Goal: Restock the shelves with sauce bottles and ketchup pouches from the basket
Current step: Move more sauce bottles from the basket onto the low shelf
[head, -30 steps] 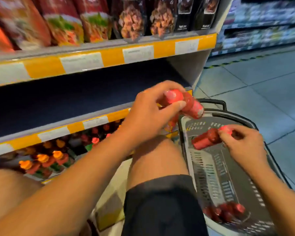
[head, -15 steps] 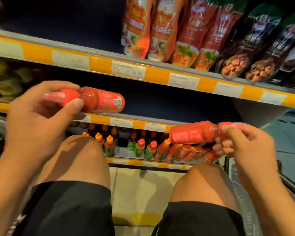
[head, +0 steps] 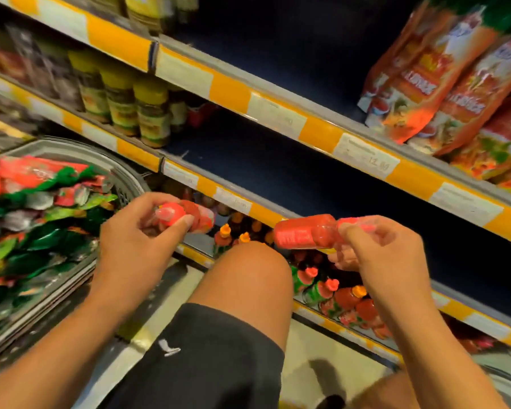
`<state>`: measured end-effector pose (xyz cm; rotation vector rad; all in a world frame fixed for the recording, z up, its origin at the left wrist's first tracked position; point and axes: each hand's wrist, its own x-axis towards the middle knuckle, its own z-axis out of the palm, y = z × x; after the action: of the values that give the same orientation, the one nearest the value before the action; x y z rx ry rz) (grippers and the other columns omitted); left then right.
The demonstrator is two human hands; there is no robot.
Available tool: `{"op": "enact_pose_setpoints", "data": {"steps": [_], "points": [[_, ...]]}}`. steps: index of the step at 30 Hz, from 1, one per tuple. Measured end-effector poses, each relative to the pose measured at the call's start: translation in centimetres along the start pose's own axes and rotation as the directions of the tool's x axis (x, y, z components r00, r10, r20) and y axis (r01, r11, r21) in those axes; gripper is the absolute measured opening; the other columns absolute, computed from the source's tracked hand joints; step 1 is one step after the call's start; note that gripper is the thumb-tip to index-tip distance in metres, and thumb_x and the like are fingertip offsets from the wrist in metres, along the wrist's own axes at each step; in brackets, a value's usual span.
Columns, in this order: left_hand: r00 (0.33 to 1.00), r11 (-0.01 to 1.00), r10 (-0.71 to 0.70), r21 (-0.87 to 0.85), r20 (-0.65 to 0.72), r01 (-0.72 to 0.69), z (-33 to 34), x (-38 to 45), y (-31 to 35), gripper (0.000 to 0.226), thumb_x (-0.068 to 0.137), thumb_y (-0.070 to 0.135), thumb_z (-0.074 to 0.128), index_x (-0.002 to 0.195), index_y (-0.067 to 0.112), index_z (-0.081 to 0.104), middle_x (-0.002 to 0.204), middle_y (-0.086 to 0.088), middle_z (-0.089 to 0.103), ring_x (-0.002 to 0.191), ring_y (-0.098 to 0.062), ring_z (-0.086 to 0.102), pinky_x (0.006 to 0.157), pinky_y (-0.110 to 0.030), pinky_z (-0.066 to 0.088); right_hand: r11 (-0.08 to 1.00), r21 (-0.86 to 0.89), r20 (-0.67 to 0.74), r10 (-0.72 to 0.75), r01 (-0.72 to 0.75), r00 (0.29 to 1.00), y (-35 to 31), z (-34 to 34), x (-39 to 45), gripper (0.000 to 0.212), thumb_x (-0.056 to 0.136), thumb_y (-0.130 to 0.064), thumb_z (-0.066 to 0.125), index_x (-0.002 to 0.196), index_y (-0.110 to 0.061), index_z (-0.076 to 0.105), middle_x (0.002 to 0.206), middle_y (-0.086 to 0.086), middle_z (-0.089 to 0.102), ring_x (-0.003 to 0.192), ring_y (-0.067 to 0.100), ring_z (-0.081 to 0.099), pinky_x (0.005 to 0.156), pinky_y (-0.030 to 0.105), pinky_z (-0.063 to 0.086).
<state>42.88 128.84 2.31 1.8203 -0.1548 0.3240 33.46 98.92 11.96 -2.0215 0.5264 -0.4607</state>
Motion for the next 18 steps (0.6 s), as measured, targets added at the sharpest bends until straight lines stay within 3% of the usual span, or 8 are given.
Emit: {"op": "enact_pose_setpoints", "data": {"steps": [2,4,8,10,12,15,18], "points": [[0.999,0.998,-0.031,0.061,0.009,0.030,0.9,-0.7,-1.6,0.024,0.083,0.041,0.079,0.105,0.041,0.070,0.089,0.020,0.072,0.076,-0.002,0.069,0.063,-0.016,0.054,0.997,-0.050,0.047,-0.049,0.052,0.998,-0.7,2.1,0.7,0.008,0.085,-0.030,0.069,0.088,-0.024,0.075,0.067,0.000,0.074,0.060,0.015,0.074,0.053,0.036,0.061],[0.996,0.990,-0.085,0.111,0.031,0.081,1.6,-1.4,-3.7,0.023,0.085,0.036,0.080,0.103,0.046,0.069,0.086,0.019,0.072,0.075,-0.003,0.068,0.065,-0.027,0.057,0.994,-0.073,0.114,-0.076,0.084,0.991,-1.3,4.5,1.3,0.006,0.082,-0.032,0.070,0.085,-0.027,0.073,0.066,-0.003,0.073,0.060,0.011,0.073,0.052,0.030,0.059],[0.980,0.964,-0.199,0.179,-0.002,0.196,2.6,-2.2,-8.2,0.020,0.086,0.040,0.079,0.104,0.043,0.068,0.079,0.015,0.071,0.074,-0.006,0.068,0.071,-0.041,0.059,0.985,-0.132,0.255,-0.074,0.111,0.964,-1.8,10.1,2.4,0.010,0.076,-0.034,0.068,0.081,-0.026,0.070,0.067,-0.005,0.073,0.064,0.013,0.073,0.059,0.039,0.061],[0.972,0.950,-0.232,0.207,-0.026,0.232,3.1,-2.6,-9.9,0.021,0.087,0.040,0.078,0.106,0.040,0.068,0.079,0.014,0.071,0.074,-0.004,0.066,0.069,-0.040,0.059,0.990,-0.124,0.336,-0.024,0.070,0.941,-1.4,12.9,2.8,0.009,0.074,-0.029,0.066,0.077,-0.021,0.069,0.063,-0.006,0.073,0.061,0.014,0.073,0.051,0.033,0.056],[0.970,0.949,-0.240,0.203,-0.029,0.241,3.7,-2.8,-11.4,0.023,0.089,0.038,0.077,0.109,0.043,0.066,0.081,0.016,0.071,0.075,-0.003,0.066,0.066,-0.039,0.058,0.990,-0.144,0.400,0.065,-0.007,0.914,-0.8,15.7,3.0,0.016,0.068,-0.032,0.066,0.077,-0.018,0.068,0.061,0.003,0.072,0.061,0.023,0.073,0.049,0.040,0.055],[0.967,0.948,-0.253,0.192,-0.038,0.255,4.7,-2.6,-13.5,0.029,0.091,0.032,0.077,0.115,0.044,0.064,0.084,0.013,0.071,0.074,-0.006,0.066,0.064,-0.040,0.057,0.970,-0.241,0.444,0.121,-0.012,0.888,0.6,19.3,3.7,0.020,0.062,-0.038,0.066,0.071,-0.020,0.070,0.058,0.009,0.069,0.059,0.030,0.070,0.056,0.048,0.059],[0.953,0.929,-0.297,0.211,-0.063,0.303,5.8,-1.7,-15.7,0.029,0.091,0.029,0.077,0.116,0.041,0.068,0.085,0.006,0.072,0.074,-0.015,0.066,0.066,-0.041,0.057,0.948,-0.315,0.463,0.189,-0.039,0.866,2.2,22.4,4.5,0.019,0.060,-0.038,0.070,0.066,-0.019,0.071,0.056,0.003,0.070,0.060,0.022,0.071,0.065,0.050,0.061]]}}
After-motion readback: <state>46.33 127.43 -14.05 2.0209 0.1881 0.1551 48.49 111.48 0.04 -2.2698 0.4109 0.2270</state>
